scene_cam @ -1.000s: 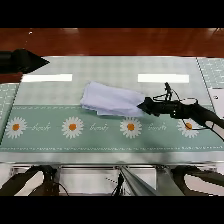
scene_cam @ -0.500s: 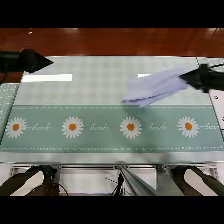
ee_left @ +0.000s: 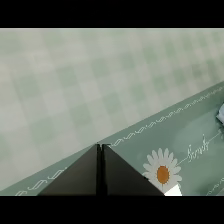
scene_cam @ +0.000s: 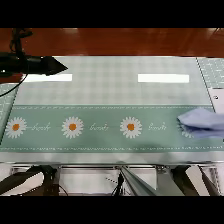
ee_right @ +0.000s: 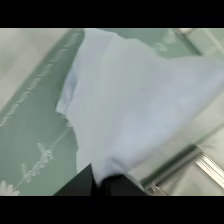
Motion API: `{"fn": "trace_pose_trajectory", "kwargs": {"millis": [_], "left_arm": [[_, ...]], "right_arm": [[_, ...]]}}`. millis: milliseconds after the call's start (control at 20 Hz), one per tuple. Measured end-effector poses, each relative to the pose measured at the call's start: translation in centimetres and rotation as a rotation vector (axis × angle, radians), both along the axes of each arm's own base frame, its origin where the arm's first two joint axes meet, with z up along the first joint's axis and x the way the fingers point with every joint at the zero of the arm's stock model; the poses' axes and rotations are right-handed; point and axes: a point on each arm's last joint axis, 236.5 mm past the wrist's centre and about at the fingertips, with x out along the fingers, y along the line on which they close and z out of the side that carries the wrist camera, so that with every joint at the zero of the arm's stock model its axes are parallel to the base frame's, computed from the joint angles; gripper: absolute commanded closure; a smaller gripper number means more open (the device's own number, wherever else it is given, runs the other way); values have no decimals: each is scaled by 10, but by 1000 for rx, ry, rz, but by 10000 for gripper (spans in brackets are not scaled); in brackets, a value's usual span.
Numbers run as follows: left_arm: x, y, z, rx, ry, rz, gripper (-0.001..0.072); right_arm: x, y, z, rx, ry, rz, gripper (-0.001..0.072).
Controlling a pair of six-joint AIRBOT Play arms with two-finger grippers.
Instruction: Fold the shirts.
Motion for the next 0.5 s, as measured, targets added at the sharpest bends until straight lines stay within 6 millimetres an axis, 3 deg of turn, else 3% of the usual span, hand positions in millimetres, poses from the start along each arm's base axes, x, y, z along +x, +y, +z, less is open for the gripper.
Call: {"fn": "trace_pose_trajectory", "kwargs": {"millis": [150,350,500], "left_arm": [[0,-14,-3,14,-27,-42,682],[5,-17,-2,23,-55,-44,682],[11,-17,0,31,-84,-37,682]], "right_arm": [[-49,-17,-2,-34,122,-157,685],[-92,-28,-1,-74,246,-281,685],[-112,-30,0,-100,305,-339,685]]}}
